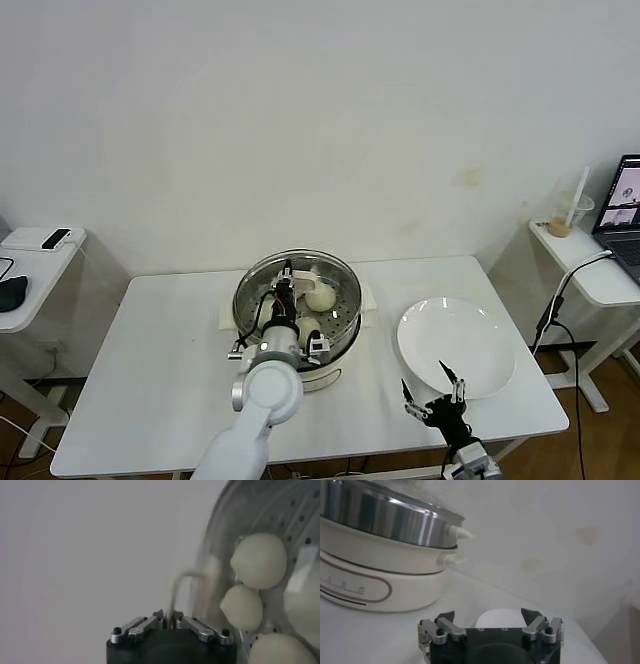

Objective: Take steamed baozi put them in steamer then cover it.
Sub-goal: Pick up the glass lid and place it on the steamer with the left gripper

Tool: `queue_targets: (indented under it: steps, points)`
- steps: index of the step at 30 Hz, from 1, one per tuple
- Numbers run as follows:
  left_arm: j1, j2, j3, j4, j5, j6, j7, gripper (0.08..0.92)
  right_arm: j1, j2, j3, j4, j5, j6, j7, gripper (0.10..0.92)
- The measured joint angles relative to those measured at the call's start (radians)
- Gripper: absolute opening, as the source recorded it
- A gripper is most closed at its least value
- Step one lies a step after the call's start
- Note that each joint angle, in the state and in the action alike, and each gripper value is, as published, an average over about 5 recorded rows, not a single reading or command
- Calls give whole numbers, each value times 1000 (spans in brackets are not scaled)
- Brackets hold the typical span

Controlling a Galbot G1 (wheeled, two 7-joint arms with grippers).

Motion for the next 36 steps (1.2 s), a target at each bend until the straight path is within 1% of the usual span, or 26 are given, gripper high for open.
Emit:
queue_targets:
  steps: [33, 36]
  points:
    - [9, -15, -8, 29, -15, 16, -13, 151, -5, -3, -1, 0, -6, 2, -2, 823]
    - [10, -18, -9, 30, -17, 18, -19, 163, -5, -2, -2, 0, -7, 3, -2, 823]
